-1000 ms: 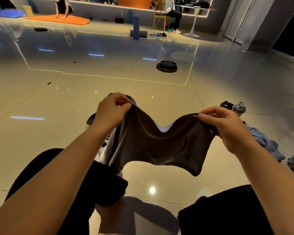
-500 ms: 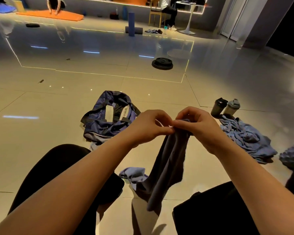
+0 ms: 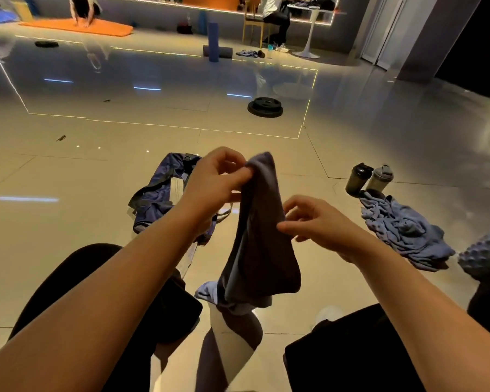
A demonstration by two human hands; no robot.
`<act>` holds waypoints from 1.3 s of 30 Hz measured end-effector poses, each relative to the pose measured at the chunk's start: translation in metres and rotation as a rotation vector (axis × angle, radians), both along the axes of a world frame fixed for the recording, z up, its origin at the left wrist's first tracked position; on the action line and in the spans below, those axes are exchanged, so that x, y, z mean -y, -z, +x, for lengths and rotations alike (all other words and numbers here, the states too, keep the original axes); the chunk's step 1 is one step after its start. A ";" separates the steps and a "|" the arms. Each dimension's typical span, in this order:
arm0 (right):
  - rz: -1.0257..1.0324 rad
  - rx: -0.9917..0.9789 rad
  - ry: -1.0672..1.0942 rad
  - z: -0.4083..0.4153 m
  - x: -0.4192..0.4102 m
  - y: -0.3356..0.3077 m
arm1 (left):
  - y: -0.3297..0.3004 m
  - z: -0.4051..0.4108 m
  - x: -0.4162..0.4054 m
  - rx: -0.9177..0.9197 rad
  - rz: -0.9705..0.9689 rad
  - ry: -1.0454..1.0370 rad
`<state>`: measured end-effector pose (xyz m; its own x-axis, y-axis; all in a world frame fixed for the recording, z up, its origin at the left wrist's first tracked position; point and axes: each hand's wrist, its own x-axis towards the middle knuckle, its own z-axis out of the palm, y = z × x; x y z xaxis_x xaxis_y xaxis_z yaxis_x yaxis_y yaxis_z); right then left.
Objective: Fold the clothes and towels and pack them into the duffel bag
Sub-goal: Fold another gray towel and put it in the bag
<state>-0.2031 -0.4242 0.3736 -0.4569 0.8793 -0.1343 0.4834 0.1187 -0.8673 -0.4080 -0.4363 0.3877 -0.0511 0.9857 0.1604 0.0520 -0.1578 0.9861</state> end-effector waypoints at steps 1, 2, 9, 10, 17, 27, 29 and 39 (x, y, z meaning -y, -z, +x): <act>0.009 0.065 -0.005 -0.002 -0.001 0.003 | -0.003 -0.003 -0.001 0.010 -0.001 -0.028; 0.014 0.078 0.000 -0.003 -0.002 0.006 | -0.004 -0.006 -0.001 -0.007 0.009 -0.051; 0.054 -0.206 0.130 -0.003 -0.006 -0.004 | -0.015 -0.031 0.003 -0.216 -0.110 0.255; 0.071 -0.205 0.137 -0.002 -0.007 -0.005 | -0.016 -0.035 0.005 -0.239 -0.107 0.284; 0.087 -0.169 0.116 0.001 -0.011 -0.007 | -0.017 -0.051 0.011 -0.294 -0.207 0.380; 0.073 0.044 0.058 0.003 -0.009 -0.004 | -0.015 -0.062 0.011 -0.215 -0.060 -0.083; 0.012 0.108 0.018 0.005 -0.009 -0.002 | -0.015 -0.067 0.009 -0.145 -0.037 -0.173; -0.012 0.199 0.174 0.011 -0.010 -0.006 | -0.008 -0.078 0.002 -0.133 0.019 -0.382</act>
